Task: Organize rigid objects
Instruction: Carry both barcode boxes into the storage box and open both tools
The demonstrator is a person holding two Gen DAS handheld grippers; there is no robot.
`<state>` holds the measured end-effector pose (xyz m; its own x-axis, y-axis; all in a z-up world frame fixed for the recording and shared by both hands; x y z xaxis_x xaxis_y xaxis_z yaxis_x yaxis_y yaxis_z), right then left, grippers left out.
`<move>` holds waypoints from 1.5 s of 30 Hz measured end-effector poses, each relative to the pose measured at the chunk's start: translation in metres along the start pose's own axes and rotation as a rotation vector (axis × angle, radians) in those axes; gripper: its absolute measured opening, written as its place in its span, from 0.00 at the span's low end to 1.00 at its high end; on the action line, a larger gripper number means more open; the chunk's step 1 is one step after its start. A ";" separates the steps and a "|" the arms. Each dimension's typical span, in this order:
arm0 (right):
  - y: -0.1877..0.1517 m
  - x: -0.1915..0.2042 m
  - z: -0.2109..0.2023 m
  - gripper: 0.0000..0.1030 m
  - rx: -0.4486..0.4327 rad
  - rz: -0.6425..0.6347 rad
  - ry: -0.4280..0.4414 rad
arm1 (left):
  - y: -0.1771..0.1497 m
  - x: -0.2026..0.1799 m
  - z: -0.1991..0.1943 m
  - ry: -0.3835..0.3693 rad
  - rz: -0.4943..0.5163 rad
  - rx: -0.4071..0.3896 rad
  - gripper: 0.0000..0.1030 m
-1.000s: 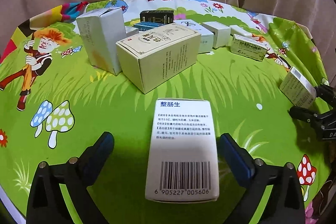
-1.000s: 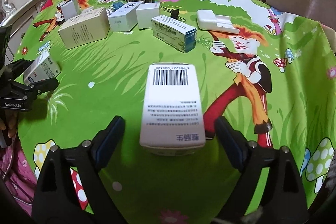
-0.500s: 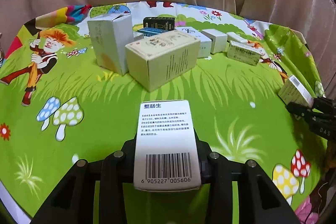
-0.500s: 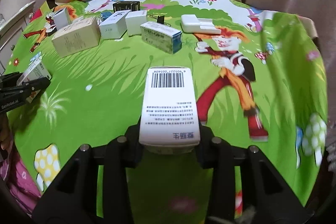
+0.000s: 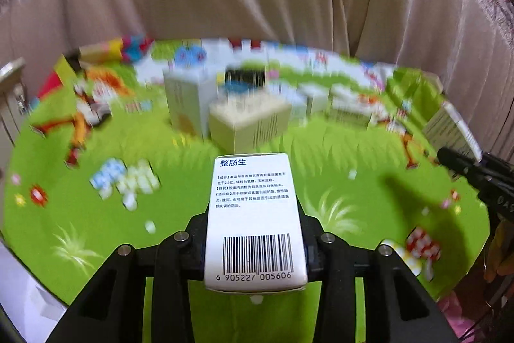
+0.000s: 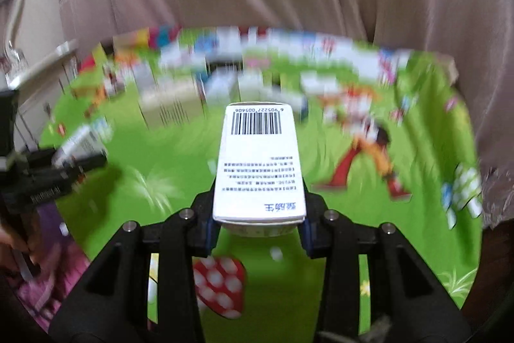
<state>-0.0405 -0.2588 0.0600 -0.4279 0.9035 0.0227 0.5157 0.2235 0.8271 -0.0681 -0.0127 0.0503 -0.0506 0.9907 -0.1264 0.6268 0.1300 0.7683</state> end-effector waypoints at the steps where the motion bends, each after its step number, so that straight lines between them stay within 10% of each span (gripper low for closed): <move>1: 0.007 0.002 -0.012 0.42 -0.063 0.002 -0.010 | 0.006 -0.003 -0.010 0.000 0.002 -0.037 0.39; 8: 0.045 0.031 -0.113 0.42 -0.477 -0.092 -0.190 | 0.054 -0.023 -0.110 0.057 0.041 -0.413 0.39; 17: 0.065 0.062 -0.177 0.42 -0.684 -0.173 -0.264 | 0.072 -0.032 -0.194 0.121 0.062 -0.711 0.39; 29: 0.071 0.093 -0.179 0.42 -0.681 -0.237 -0.172 | 0.053 -0.004 -0.202 0.158 0.017 -0.667 0.40; 45: 0.084 0.262 -0.105 0.42 -0.419 -0.506 0.439 | -0.029 0.169 -0.206 0.465 -0.286 -0.428 0.40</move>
<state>-0.1870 -0.0419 0.1944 -0.8348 0.4823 -0.2654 -0.1050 0.3337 0.9368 -0.2546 0.1588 0.1361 -0.5563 0.8170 -0.1519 0.1821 0.2982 0.9370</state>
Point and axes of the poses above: each gripper's, at about its wrist camera, not at the fingertips, and z roughly the way its jaws point, x to its left, y to its top, the point moved 2 cm from there along z, roughly the way its jaws point, and after that the axes turned 6 degrees about -z, right-handed, at the moved point
